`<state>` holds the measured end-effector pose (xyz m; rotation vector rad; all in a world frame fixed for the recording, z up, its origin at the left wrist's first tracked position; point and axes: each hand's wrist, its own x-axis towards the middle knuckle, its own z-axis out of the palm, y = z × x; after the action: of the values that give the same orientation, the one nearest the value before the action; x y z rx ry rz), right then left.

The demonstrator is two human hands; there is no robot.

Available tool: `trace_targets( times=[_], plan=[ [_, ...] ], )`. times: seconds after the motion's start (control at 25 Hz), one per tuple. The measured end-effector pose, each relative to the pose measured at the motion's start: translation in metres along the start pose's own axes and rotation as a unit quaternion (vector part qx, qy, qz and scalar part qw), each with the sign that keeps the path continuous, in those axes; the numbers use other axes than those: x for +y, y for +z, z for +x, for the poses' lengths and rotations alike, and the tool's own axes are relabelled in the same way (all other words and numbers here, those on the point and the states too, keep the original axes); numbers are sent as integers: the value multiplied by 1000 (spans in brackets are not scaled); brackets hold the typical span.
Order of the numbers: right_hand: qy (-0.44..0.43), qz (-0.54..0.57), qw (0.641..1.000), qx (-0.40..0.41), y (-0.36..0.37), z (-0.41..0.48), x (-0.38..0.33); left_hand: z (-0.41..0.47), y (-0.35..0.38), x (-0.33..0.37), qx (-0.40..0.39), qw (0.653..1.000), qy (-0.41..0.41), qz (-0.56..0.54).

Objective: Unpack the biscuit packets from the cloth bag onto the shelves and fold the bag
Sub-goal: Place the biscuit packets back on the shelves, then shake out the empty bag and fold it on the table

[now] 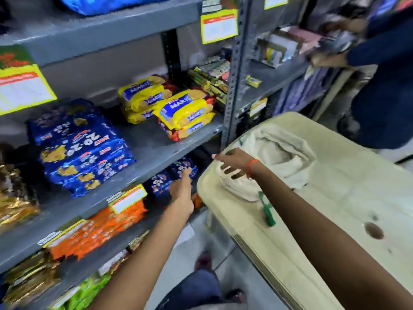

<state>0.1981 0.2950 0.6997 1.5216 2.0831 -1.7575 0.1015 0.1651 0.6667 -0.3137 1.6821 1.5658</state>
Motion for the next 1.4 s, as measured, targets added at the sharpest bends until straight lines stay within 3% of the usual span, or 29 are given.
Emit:
trace_targets(
  times=[0.2,0.36,0.56,0.64,0.76,0.84,1.0,1.04,1.12,1.16,1.24,1.28,1.32,1.4],
  plan=[
    [70,28,990,116,-72,-7,71,-2,91,-17,-137,984,-33,110],
    [125,116,966,192,-112,-2,117,29,153,-13,-176,964,-21,197],
    [201,39,916,346,-130,21,158,90,210,-8,-180,904,48,385],
    [236,114,894,362,-132,31,170,110,225,-9,-176,852,114,479],
    [231,230,883,337,-129,48,178,126,250,-5,-200,732,231,609],
    [233,217,888,331,-123,55,178,137,266,-7,-248,686,235,642],
    [265,152,910,281,-114,48,195,157,264,-20,-301,559,249,732],
    [289,146,916,237,-116,42,200,162,261,-19,-321,553,251,727],
    [333,131,917,177,-125,31,200,165,258,-15,-358,581,255,686],
    [335,85,914,213,-133,30,197,162,255,-13,-359,616,254,653],
    [291,-19,887,359,-154,39,185,154,244,-11,-298,689,245,613],
    [245,-34,877,412,-164,48,178,150,234,-14,-247,695,233,634],
    [200,-36,879,431,-173,61,171,146,219,-15,-200,671,214,681],
    [169,-66,898,401,-185,92,161,140,189,-18,-164,579,166,781]
  ],
)
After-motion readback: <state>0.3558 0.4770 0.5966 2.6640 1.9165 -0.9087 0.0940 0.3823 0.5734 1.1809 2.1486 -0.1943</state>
